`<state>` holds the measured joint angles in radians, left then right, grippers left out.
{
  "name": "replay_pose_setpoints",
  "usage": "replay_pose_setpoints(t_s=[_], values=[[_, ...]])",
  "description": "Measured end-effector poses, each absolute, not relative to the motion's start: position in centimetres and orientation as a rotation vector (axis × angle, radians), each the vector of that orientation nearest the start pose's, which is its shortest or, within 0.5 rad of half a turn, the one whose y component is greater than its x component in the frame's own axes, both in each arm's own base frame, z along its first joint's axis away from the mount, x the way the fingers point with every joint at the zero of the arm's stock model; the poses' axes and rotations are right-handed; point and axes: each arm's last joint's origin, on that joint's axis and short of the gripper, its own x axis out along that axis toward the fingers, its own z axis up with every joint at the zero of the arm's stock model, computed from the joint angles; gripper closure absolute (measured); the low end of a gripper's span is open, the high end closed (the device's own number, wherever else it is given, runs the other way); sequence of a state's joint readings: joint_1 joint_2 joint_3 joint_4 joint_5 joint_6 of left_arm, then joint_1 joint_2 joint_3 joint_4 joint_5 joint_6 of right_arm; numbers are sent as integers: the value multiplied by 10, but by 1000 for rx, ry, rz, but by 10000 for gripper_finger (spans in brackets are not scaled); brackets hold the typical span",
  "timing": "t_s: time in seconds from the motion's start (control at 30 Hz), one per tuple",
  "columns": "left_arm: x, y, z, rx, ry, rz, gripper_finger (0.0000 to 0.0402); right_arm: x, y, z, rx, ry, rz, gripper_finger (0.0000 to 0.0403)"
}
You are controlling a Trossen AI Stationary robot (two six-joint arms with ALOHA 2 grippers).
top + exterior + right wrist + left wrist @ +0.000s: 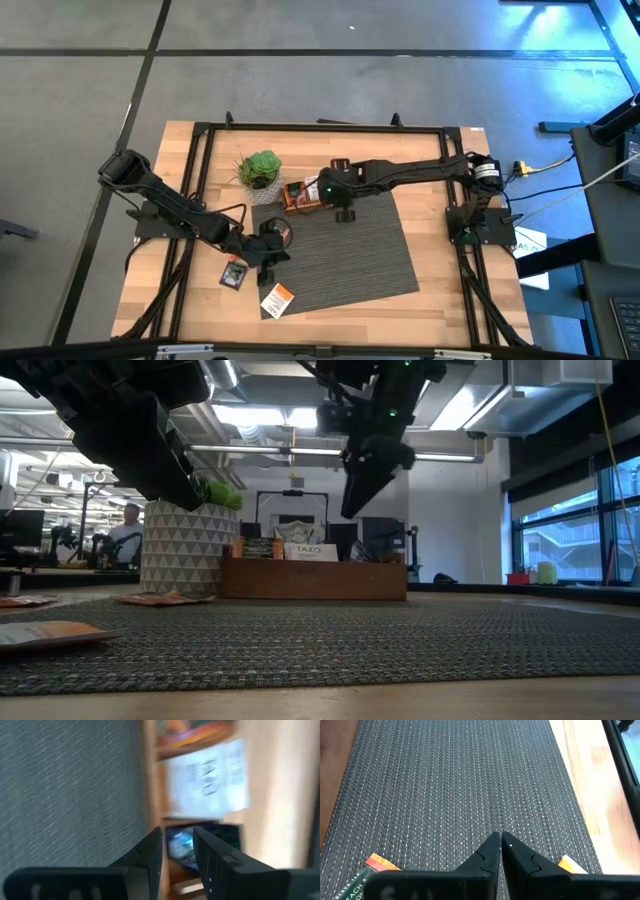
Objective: Pick & Place Tea
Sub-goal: Put the black tea bag into the right slot of the wooden organizer
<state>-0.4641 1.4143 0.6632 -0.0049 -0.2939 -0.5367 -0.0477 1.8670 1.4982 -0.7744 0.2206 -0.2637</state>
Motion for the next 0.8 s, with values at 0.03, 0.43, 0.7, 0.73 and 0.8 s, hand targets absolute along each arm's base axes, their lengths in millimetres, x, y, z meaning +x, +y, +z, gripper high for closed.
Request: replay_pose_setpoints(t_s=[0.03, 0.43, 0.7, 0.73, 0.8], values=[[244, -113, 175, -233, 720, 30, 387, 387, -25, 238, -340, 1155, -117, 292], [238, -125, 175, -231, 727, -9, 387, 336, -24, 229, -279, 1007, -190, 292], [235, -129, 176, -176, 717, -24, 391, 306, -31, 219, -464, 780, -167, 292], [235, -129, 176, -176, 716, -23, 390, 304, -35, 216, -471, 781, -174, 292], [235, -129, 176, -174, 716, -24, 389, 302, -46, 211, -462, 801, -186, 292]])
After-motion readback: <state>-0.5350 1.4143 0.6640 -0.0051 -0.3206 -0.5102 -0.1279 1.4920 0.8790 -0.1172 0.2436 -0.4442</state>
